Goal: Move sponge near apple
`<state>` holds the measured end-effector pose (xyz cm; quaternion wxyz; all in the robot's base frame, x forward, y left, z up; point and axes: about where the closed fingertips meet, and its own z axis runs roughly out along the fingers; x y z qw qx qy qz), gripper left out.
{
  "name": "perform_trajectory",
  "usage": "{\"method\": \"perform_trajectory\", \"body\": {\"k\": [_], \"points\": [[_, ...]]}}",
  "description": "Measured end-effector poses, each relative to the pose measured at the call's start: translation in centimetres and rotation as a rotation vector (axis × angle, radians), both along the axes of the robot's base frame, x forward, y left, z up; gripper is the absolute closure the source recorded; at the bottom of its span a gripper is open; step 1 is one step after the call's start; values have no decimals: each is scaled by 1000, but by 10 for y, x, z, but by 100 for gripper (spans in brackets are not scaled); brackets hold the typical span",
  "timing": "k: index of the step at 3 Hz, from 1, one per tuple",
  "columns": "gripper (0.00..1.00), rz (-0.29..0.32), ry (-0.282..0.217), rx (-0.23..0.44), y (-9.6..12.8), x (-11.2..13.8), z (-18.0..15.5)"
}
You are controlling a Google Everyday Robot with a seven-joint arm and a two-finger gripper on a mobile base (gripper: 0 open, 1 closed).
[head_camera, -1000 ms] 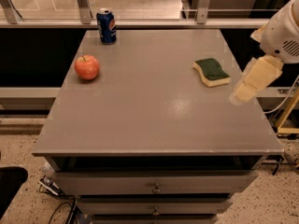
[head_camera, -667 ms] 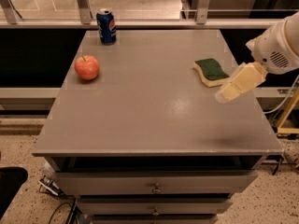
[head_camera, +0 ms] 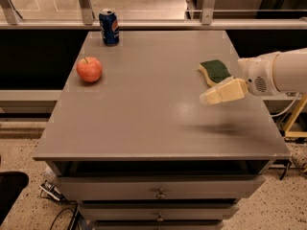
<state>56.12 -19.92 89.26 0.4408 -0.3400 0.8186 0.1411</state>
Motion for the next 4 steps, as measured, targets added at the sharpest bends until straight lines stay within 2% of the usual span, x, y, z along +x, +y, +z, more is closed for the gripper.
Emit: {"method": "perform_trajectory", "body": {"k": [1, 2, 3, 4], "points": [[0, -48, -70, 22, -2, 18, 13], [0, -48, -69, 17, -3, 17, 14], [0, -64, -114, 53, -3, 31, 10], [0, -80, -195, 111, -10, 58, 3]]}}
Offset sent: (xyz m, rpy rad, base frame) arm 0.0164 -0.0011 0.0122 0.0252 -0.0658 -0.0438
